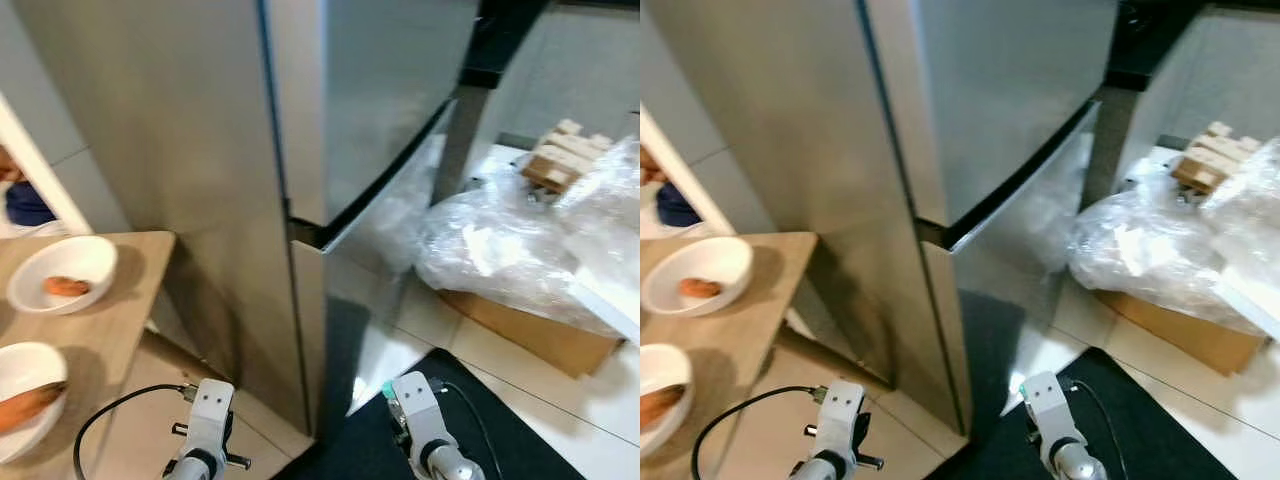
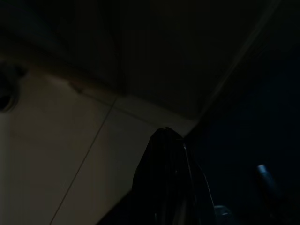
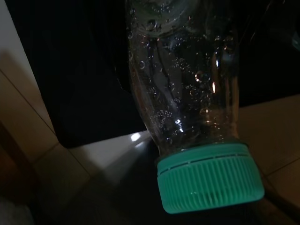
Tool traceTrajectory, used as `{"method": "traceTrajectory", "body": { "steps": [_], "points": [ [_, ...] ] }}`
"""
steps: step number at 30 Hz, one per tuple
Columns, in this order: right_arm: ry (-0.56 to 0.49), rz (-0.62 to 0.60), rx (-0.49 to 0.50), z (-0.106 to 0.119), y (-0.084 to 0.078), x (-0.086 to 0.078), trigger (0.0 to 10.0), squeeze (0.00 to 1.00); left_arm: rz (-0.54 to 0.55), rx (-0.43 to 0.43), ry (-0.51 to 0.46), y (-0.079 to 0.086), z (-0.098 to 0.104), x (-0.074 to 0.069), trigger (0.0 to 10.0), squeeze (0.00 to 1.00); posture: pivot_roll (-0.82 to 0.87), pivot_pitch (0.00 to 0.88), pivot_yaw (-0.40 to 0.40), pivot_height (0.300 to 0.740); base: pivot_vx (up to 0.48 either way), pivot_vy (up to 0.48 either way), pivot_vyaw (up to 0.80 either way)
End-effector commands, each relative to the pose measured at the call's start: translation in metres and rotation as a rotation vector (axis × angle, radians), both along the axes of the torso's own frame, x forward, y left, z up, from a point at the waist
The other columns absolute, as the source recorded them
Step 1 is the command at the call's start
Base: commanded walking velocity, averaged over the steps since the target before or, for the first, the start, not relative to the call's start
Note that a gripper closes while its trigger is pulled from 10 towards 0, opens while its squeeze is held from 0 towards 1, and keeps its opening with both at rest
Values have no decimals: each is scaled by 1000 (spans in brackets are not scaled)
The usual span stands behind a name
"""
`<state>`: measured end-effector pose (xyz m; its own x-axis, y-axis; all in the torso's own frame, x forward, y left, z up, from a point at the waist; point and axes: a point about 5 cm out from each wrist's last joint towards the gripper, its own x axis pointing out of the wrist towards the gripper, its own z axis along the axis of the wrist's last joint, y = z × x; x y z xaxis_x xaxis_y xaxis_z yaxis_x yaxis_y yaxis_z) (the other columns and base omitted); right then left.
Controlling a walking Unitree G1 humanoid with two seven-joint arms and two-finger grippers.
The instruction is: Restocking fridge
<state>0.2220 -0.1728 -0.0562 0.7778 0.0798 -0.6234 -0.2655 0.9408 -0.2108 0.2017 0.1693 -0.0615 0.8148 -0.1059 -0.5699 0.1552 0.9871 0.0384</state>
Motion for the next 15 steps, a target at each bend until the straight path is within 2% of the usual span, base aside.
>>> {"method": "traceTrajectory", "body": {
  "steps": [1,9,14,15],
  "points": [
    [9,-14,-5,-2,-3,-3,10000,0,-12,10,7,2,-1,-3,10000,0,-99,48,65,740,0,0,0],
    [10,-18,-7,-2,-5,-3,10000,0,-56,35,0,-2,0,-1,10000,0,-99,49,65,740,0,0,0],
    [9,-20,-6,-2,-5,-3,10000,0,-73,47,-4,-4,0,-1,10000,0,-100,53,65,740,0,-480,0],
    [9,-20,-6,-1,-5,-3,10000,0,-55,31,-5,-4,0,-1,10000,0,-102,55,64,740,0,0,0]
  ]
}}
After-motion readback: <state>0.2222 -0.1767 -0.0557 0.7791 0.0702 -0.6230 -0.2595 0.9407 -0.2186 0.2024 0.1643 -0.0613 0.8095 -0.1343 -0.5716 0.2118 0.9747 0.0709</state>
